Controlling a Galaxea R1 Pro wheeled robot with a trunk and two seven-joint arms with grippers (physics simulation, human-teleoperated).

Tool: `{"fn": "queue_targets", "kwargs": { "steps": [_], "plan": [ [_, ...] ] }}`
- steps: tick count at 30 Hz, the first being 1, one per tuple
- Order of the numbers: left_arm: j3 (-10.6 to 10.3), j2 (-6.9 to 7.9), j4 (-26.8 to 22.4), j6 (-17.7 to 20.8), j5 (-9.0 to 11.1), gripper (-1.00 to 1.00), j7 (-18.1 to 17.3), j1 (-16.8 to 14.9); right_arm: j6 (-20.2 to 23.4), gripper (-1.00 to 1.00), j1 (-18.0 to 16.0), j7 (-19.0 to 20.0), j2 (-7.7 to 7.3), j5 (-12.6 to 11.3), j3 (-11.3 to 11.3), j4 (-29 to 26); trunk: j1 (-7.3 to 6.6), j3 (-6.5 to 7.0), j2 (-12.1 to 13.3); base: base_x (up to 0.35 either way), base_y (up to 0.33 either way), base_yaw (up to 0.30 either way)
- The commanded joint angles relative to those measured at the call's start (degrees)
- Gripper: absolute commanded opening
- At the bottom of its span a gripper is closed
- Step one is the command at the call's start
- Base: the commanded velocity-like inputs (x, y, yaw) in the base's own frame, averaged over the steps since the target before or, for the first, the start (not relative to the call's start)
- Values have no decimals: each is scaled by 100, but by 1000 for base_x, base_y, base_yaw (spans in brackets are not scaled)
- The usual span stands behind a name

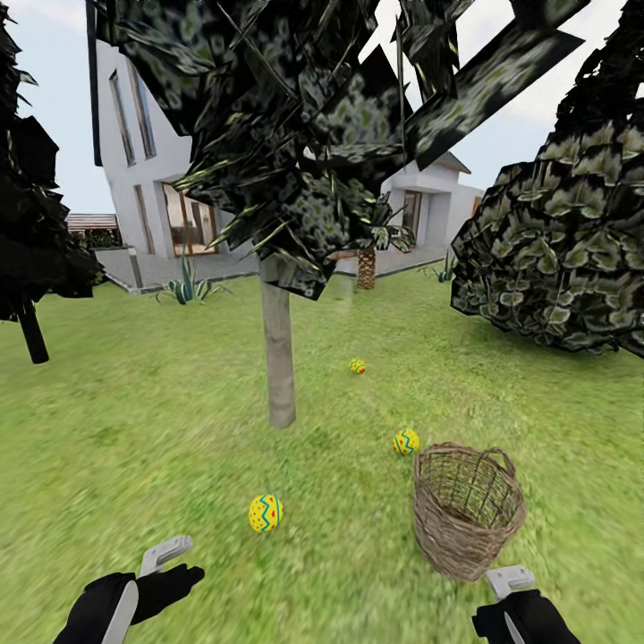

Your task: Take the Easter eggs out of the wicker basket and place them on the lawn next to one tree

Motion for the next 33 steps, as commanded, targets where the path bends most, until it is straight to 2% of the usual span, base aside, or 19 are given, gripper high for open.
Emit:
{"fn": "queue_targets", "kwargs": {
  "steps": [1, 5, 12, 14, 18, 26, 29, 33],
  "plan": [
    [12, -4, -3, 29, -8, 100, -29, -4, 35, 100, -3, 9, -3, 38, 20, -7, -23, 12, 38, 0, 0, -6],
    [12, -6, 17, 35, -9, 100, -29, -4, 58, 100, -3, 9, 53, 42, 25, -4, -111, 84, 199, 0, 0, -2],
    [29, -33, 30, 93, -1, 100, -42, -4, 98, 100, -3, -3, 429, 96, 40, 18, -265, 210, 480, 0, 0, 0],
    [36, -19, 176, 108, 0, 100, -50, -4, 63, 100, -3, 1, 485, 103, 41, 281, -309, 246, 560, 0, 0, 0],
    [57, 17, 754, 94, 2, 100, -62, -4, 16, 100, -3, 21, 492, 102, 42, 647, -397, 317, 720, 0, 0, 0],
    [68, 62, 1153, 82, 0, 100, -77, -4, 14, 100, -3, 28, 537, 97, 50, 751, -572, 461, 1041, 0, 0, 0],
    [63, 154, 1446, 74, -13, 100, -90, -4, 9, 100, -3, 34, 533, 82, 44, 769, -638, 515, 1161, 0, 0, 0],
    [32, 183, 1740, 56, -20, 100, -89, -4, -93, 100, -3, 33, 539, 88, 48, 932, -726, 587, 1322, 0, 0, 0]
  ]
}}
